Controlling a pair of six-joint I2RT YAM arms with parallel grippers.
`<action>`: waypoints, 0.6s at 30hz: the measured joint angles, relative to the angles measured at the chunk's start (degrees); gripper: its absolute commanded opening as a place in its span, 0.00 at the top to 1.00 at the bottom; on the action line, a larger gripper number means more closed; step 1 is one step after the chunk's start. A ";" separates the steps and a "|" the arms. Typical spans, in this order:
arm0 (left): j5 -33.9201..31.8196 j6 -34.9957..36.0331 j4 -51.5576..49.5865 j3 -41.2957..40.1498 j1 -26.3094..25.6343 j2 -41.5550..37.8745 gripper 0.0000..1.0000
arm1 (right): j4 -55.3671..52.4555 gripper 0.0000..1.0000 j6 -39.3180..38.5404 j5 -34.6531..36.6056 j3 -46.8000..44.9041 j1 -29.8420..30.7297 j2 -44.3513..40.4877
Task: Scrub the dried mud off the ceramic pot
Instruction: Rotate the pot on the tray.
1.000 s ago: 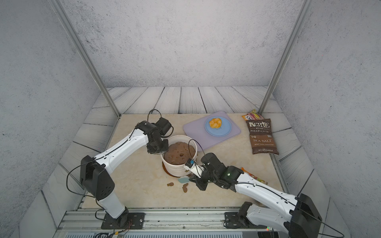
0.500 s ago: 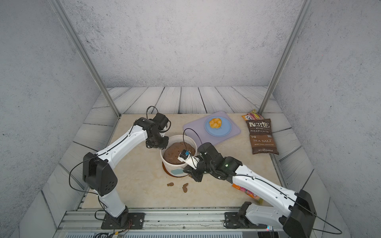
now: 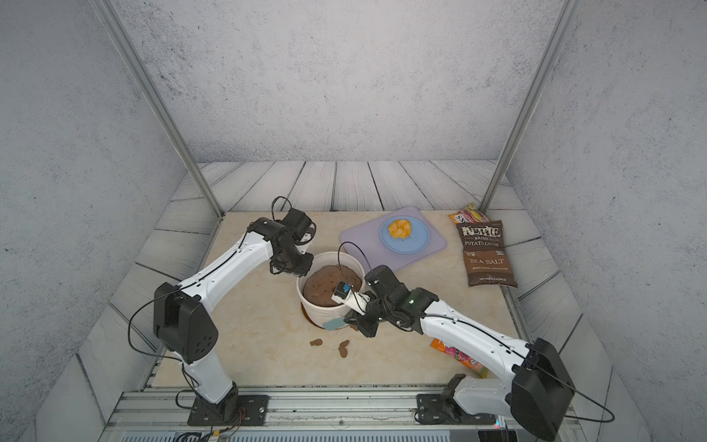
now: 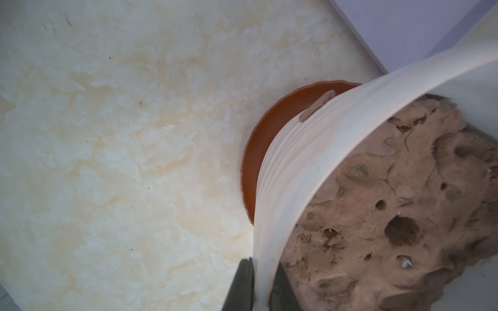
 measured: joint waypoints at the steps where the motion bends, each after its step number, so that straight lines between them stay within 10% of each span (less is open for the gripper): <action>1: 0.07 0.09 0.02 0.00 0.02 0.02 0.88 | 0.46 1.00 -0.13 0.02 -0.46 0.00 0.00; 18: 0.87 1.70 -0.24 0.83 0.63 0.68 0.89 | 0.55 1.00 3.08 -0.24 -8.02 0.61 -4.83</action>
